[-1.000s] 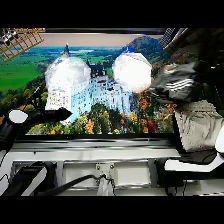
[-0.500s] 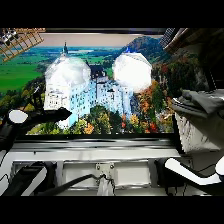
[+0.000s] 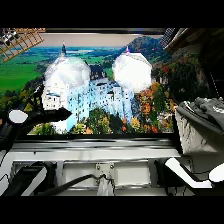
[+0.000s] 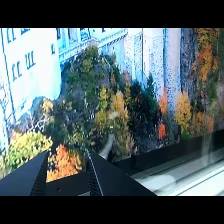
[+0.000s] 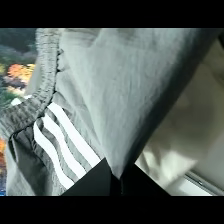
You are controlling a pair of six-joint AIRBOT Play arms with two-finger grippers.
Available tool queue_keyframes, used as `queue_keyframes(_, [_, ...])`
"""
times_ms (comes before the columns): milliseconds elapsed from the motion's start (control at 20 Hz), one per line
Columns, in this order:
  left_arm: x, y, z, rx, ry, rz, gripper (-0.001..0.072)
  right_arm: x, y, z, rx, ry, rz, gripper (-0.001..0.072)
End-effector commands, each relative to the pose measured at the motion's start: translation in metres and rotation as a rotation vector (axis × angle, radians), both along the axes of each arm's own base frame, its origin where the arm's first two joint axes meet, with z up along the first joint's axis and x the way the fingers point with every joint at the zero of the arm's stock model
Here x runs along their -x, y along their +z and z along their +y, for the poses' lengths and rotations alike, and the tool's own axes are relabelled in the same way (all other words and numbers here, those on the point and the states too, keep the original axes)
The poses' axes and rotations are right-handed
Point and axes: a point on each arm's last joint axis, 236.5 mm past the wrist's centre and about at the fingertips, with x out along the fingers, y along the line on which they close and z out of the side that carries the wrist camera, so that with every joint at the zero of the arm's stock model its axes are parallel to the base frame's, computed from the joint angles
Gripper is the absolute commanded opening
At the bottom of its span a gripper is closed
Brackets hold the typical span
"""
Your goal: Fold the clothes and pants, and hang the long-sleeved shirts on hangers.
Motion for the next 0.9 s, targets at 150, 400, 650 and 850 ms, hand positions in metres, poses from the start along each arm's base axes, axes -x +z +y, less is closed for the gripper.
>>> queue_keyframes(150, [0.000, 0.000, 0.000, -0.003, -0.003, -0.003, 0.0251, 0.036, -0.051, 0.008, -0.083, -0.032, 0.169, 0.0026])
queue_keyframes(400, [0.000, -0.001, 0.001, -0.006, -0.005, -0.003, 0.0251, 0.075, -0.108, 0.017, -0.138, -0.049, 0.349, 0.0027])
queue_keyframes(650, [0.000, -0.001, 0.001, -0.009, -0.011, -0.006, 0.0250, 0.108, -0.133, 0.023, -0.169, -0.056, 0.500, 0.0027])
queue_keyframes(850, [0.000, -0.001, 0.001, -0.009, -0.010, -0.006, 0.0251, 0.120, -0.131, 0.020, -0.153, -0.091, 0.547, 0.0063])
